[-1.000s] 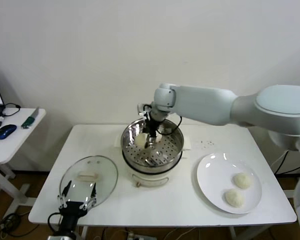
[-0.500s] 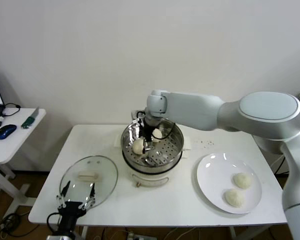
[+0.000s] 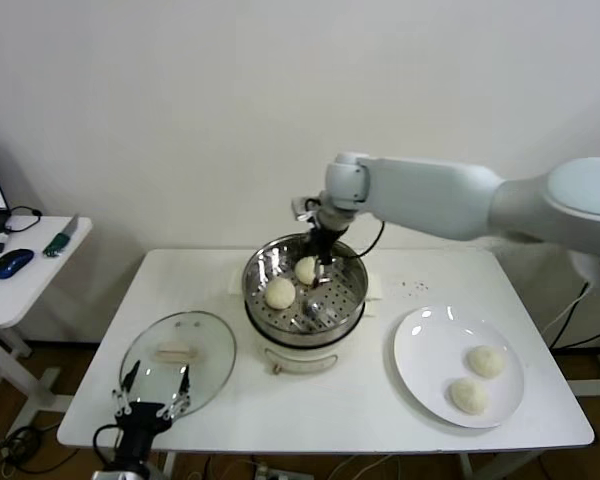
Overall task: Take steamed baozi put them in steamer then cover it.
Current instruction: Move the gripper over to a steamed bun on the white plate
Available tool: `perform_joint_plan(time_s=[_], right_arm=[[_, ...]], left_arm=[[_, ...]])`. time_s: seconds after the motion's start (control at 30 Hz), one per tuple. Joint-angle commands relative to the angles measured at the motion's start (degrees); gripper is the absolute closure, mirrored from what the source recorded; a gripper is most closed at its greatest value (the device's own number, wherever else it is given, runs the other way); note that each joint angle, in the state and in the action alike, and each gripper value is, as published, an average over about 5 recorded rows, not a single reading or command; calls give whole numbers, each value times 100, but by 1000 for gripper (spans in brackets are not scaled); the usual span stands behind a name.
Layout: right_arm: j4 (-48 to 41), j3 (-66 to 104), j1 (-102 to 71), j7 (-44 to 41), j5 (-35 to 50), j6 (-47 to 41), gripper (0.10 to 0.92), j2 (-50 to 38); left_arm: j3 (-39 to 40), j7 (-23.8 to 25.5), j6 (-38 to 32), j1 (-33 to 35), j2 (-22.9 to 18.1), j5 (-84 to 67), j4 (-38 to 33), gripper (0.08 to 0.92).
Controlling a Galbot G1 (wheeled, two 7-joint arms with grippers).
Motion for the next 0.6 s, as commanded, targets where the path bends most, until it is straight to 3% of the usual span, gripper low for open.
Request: perform_joint_plan(time_s=[0.03, 0.3, 0.6], right_arm=[[1436, -375, 817, -307, -467, 95, 203, -1910], [2380, -520, 473, -380, -1433, 157, 203, -3568], [2541, -214, -711, -484, -2784, 345, 203, -4399]], left_arm=[[12, -6, 11, 10, -35, 26, -20, 177], [-64, -99, 54, 76, -97, 40, -72, 177], [-72, -108, 78, 68, -121, 121, -41, 177]])
